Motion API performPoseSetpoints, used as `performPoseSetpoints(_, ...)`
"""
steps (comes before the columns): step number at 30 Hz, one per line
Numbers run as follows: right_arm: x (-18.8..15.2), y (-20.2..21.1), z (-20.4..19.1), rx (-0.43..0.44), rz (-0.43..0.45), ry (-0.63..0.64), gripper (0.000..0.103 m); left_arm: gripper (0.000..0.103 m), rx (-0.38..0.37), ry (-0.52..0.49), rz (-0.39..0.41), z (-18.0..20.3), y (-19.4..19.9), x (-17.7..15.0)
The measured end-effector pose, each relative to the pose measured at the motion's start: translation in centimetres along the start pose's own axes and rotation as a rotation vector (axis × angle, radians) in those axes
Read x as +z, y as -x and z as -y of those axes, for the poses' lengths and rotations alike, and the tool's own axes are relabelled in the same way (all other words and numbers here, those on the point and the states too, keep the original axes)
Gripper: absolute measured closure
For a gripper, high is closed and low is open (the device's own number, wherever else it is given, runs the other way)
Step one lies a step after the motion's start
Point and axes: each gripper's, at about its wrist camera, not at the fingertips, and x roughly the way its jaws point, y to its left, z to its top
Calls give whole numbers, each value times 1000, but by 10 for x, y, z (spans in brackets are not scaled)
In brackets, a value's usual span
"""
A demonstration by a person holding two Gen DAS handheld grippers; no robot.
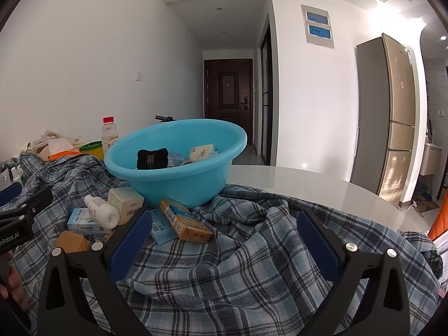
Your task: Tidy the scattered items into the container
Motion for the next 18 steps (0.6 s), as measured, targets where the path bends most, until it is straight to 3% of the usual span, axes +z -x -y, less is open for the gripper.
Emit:
performPoseSetpoints(7, 0, 1, -2, 3, 5, 4, 0, 0, 24, 3, 4, 1, 2, -1)
performPoseSetpoints(10, 0, 0, -2, -52, -3, 0, 0, 0, 64, 1, 2, 3, 2, 0)
performPoseSetpoints(18, 0, 0, -7, -53, -2, 28, 0, 0, 3, -16, -2, 5, 2, 1)
